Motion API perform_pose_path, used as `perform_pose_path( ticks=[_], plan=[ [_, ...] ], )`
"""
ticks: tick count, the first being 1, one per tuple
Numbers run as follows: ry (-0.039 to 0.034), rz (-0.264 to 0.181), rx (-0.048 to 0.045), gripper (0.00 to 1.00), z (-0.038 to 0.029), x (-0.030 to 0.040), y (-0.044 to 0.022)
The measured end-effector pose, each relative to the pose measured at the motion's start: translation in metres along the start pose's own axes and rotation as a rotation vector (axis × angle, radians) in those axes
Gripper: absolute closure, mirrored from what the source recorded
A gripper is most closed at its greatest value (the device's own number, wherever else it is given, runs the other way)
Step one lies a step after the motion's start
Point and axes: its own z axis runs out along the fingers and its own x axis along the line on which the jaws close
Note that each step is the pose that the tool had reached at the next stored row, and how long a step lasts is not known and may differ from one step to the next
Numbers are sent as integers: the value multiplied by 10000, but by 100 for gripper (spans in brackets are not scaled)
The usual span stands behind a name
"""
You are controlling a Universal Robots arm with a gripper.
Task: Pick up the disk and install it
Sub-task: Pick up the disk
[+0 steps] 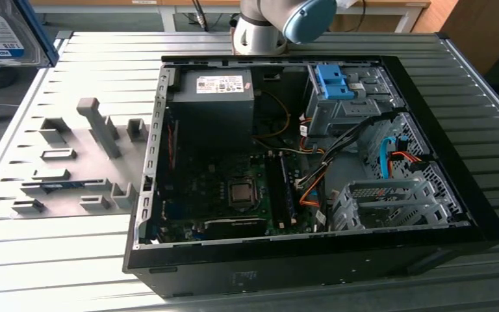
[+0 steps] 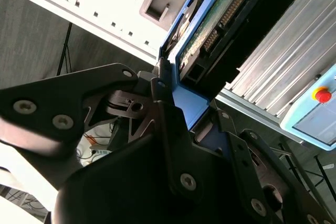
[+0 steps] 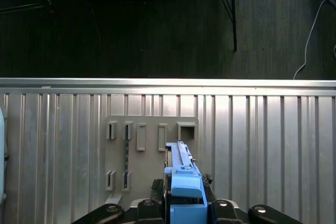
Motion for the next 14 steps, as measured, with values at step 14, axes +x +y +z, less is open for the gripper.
perform_pose_path(
  ticks=[14],
  plan=[
    [0, 0, 0, 63, -2, -1, -64]
  ],
)
